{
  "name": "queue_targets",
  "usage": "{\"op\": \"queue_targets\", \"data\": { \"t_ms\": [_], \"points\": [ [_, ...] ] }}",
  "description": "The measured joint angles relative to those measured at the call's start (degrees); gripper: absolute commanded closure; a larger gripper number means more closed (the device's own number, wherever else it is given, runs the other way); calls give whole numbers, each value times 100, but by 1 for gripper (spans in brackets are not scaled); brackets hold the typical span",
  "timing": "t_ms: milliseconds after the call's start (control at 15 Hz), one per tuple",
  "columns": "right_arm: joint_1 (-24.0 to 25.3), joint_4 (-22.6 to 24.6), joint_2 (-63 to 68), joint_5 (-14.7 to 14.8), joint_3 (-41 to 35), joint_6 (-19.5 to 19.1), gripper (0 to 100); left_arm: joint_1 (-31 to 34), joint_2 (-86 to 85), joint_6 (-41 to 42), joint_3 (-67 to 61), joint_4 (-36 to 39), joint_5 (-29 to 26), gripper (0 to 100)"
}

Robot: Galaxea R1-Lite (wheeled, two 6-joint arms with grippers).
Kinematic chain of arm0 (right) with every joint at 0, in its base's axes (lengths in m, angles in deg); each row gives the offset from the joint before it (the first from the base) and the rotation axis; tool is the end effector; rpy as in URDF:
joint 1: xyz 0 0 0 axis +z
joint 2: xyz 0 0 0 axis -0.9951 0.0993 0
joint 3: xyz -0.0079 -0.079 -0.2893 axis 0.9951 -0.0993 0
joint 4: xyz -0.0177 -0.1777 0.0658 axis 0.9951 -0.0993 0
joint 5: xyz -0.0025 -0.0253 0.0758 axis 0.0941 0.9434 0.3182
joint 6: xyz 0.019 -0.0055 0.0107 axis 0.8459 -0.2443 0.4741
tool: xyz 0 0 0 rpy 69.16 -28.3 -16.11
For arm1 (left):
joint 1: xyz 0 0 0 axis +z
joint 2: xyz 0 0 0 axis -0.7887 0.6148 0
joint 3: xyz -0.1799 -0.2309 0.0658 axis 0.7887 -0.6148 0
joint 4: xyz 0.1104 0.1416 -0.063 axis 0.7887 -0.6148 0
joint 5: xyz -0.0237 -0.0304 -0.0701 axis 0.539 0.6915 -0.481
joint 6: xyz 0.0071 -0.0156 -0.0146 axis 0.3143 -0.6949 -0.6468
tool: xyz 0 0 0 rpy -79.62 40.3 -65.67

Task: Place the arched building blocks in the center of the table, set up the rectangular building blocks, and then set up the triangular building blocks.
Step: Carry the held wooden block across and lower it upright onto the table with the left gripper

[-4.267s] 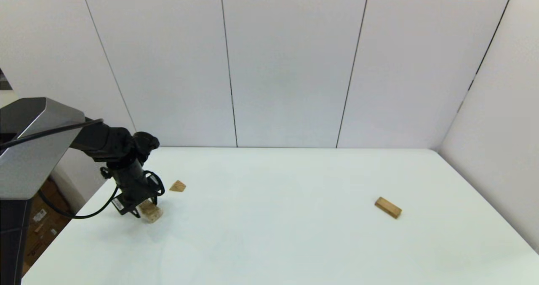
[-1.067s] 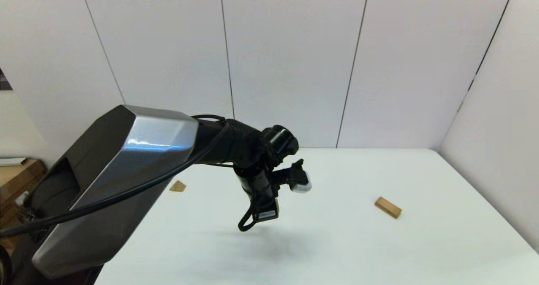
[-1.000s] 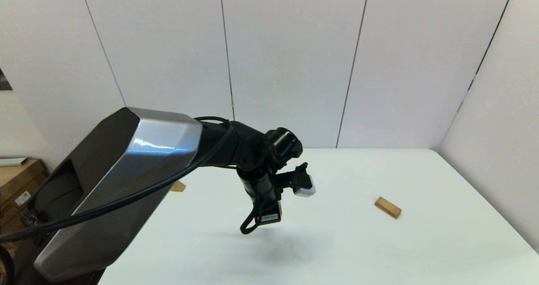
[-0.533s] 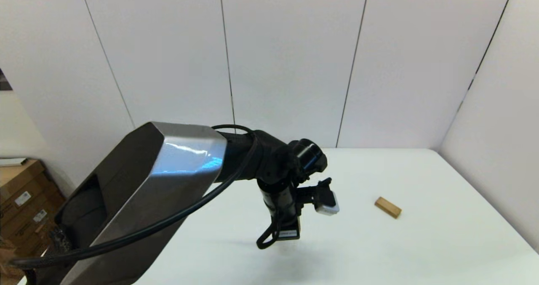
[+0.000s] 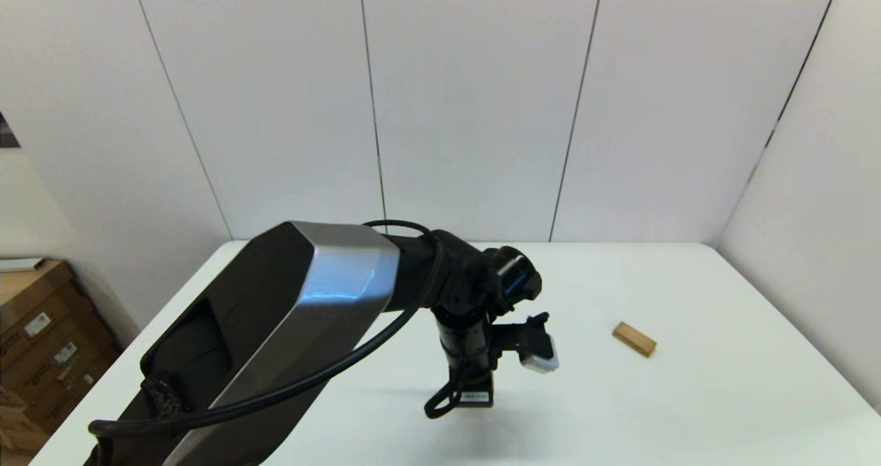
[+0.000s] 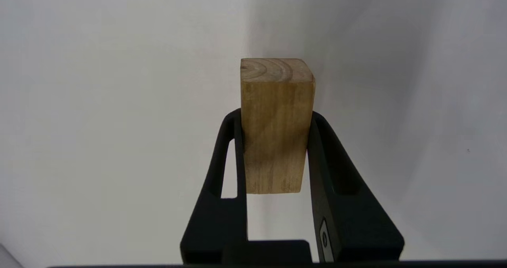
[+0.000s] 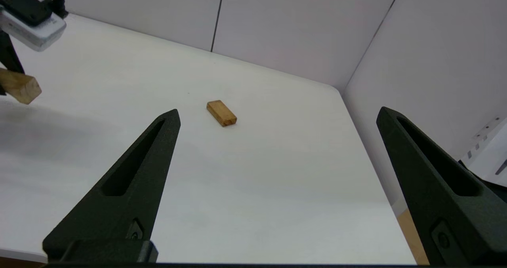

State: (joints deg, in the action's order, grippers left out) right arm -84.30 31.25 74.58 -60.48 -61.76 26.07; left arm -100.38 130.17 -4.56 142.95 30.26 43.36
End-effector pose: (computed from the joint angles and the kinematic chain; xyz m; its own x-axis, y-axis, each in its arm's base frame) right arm -0.0231 0.0002 0.0815 0.9981 0.0085 0.0604 0.0085 0.9615 -0.2748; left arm 0.3017 -0.3384 0.0602 0.1758 -0.1738 -0.9690 0.9820 -0.0382 0.1850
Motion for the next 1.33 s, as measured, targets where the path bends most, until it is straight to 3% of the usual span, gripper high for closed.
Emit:
{"op": "queue_targets", "data": {
  "t_ms": [1333],
  "points": [
    [0,0,0,0,0,-5,0,112,134,-38,1,-85,-93,100]
  ]
}}
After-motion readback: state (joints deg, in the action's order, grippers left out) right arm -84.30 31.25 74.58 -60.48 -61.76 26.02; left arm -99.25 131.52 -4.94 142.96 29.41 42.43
